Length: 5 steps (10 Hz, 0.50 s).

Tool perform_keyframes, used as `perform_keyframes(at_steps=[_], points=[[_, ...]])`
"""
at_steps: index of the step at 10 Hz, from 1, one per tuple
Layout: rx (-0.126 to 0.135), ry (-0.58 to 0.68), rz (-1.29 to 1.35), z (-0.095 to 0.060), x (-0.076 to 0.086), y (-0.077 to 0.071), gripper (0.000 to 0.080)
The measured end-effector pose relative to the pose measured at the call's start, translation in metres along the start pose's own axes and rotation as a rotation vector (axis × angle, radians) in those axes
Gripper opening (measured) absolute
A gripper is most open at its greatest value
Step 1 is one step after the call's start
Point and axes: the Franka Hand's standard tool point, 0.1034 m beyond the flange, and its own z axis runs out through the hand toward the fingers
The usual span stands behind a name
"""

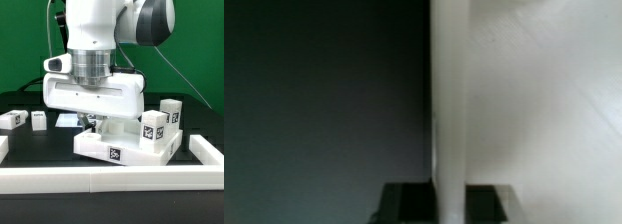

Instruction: Assemble square table

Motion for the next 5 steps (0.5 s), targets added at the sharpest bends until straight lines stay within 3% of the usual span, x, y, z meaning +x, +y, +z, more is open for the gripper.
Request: perform_keyframes(at_steps=[2,5], points=[[-0.004,-0.001,-0.120,0.000,0.000,0.000,0.0061],[-0.028,0.008,-0.360,0.000,0.008,-0.016,0.0061]])
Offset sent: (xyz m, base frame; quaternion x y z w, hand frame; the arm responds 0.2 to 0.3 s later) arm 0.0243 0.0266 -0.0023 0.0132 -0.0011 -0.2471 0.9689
